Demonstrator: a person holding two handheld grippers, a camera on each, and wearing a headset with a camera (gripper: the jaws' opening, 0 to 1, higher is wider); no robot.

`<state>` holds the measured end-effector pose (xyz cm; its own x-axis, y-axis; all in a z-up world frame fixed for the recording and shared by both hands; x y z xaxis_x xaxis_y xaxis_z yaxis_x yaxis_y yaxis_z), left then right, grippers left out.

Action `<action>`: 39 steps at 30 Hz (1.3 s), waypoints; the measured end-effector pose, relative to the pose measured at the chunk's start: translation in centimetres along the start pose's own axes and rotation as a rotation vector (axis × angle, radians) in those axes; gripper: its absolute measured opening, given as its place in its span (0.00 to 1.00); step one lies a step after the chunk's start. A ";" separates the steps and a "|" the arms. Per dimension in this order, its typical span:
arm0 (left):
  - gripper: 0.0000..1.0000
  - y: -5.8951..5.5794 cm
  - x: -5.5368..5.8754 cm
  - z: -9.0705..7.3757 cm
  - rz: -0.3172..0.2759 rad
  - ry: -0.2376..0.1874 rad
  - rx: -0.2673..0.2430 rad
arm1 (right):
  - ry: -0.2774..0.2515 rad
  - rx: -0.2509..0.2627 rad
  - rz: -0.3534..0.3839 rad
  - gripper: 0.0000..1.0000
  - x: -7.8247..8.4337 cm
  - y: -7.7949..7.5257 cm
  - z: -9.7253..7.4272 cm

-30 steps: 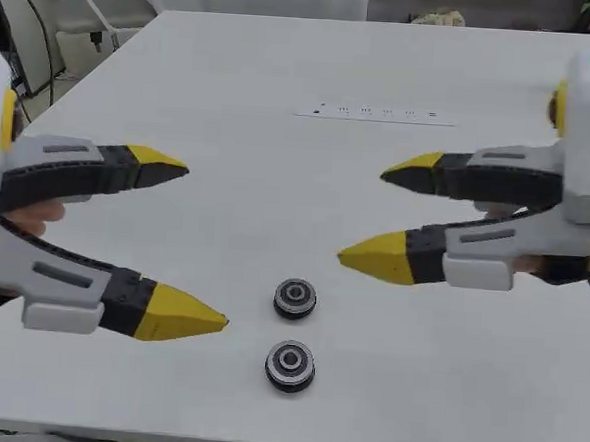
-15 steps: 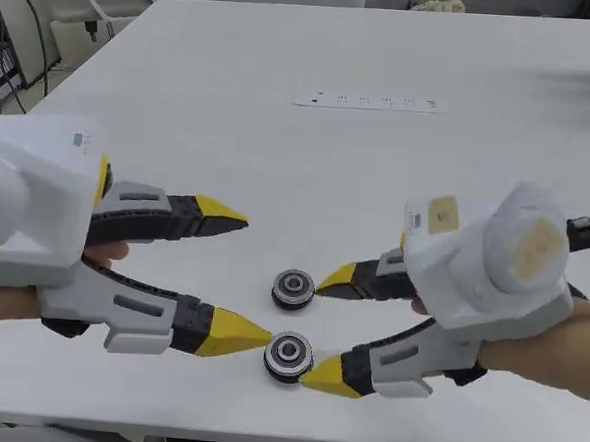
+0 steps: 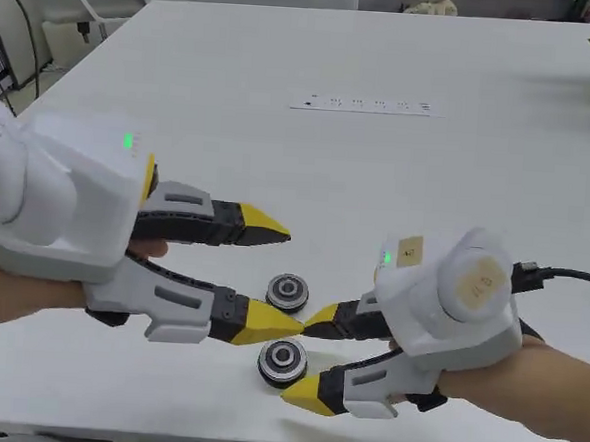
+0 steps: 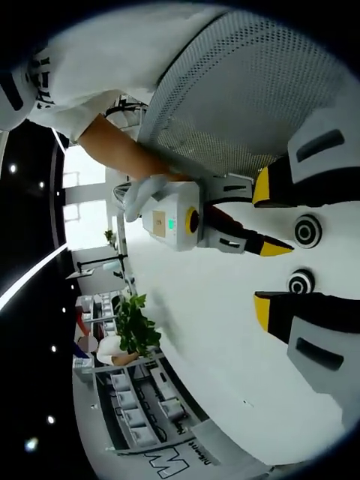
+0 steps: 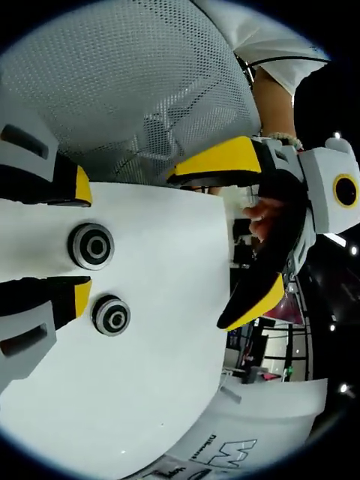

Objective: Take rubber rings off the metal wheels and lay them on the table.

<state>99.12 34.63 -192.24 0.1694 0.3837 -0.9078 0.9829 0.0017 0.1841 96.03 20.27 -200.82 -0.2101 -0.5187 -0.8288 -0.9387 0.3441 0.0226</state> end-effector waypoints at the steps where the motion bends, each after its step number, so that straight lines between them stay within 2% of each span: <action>1: 0.37 0.0 0.0 0.4 0.019 -0.004 0.011 | 0.006 0.002 0.005 0.33 0.2 -0.1 0.1; 4: 0.34 0.1 0.6 1.2 0.031 -0.005 0.026 | 0.016 -0.010 0.017 0.29 0.4 0.0 0.3; 5: 0.33 0.1 0.9 1.3 0.019 -0.002 0.031 | 0.034 -0.011 0.006 0.28 0.5 0.1 0.6; 7: 0.31 0.0 1.8 1.6 -0.050 -0.007 0.037 | 0.048 -0.012 -0.015 0.29 0.5 0.2 0.7; 9: 0.31 -0.3 2.6 1.6 -0.067 -0.038 0.046 | 0.058 -0.013 -0.027 0.29 0.5 0.3 0.9; 11: 0.29 -0.5 3.3 1.6 -0.083 -0.049 0.033 | 0.052 -0.008 -0.029 0.28 0.5 0.2 0.9; 12: 0.27 -0.7 3.8 1.7 -0.086 -0.037 0.032 | 0.045 -0.009 -0.019 0.28 0.4 0.1 0.9; 14: 0.23 -0.8 4.9 1.8 -0.085 0.050 0.033 | 0.039 -0.006 0.000 0.28 0.4 -0.1 0.9; 15: 0.21 -0.9 5.4 2.0 -0.098 0.065 0.025 | 0.038 -0.005 0.000 0.28 0.5 -0.1 1.0; 17: 0.20 -1.0 6.1 2.4 -0.114 0.064 0.024 | 0.039 -0.006 -0.002 0.27 0.5 -0.1 1.0; 19: 0.21 -1.3 7.0 2.6 -0.108 0.115 0.052 | 0.042 -0.007 -0.002 0.26 0.6 -0.2 1.0; 20: 0.21 -1.4 7.3 2.8 -0.102 0.126 0.058 | 0.046 -0.007 -0.002 0.26 0.7 -0.2 1.0; 24: 0.17 -1.6 7.8 3.0 -0.110 0.142 0.068 | 0.045 -0.010 -0.009 0.25 0.6 -0.2 0.9; 32: 0.15 -1.6 7.8 2.9 -0.119 0.121 0.077 | 0.043 -0.005 0.000 0.24 0.7 -0.3 0.7; 35: 0.15 -1.5 7.8 2.8 -0.144 0.114 0.073 | 0.041 -0.003 0.005 0.24 0.7 -0.4 0.7; 39: 0.08 -1.4 7.9 2.7 -0.121 0.115 0.070 | 0.042 -0.006 0.009 0.24 0.7 -0.4 0.7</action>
<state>99.26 35.18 -200.71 0.0444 0.4878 -0.8718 0.9989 -0.0082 0.0463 96.42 20.30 -201.79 -0.2294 -0.5483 -0.8042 -0.9383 0.3444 0.0329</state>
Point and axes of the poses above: the centre of the closed fingertips' face, and the gripper's own axes: z roughly forward along the fingers, y roughly to its left, x roughly out of its underside, the point moved 10 cm from there along -z, roughly backward along the fingers, and after that the axes turned 4 degrees about -y, right-handed, at the moved point
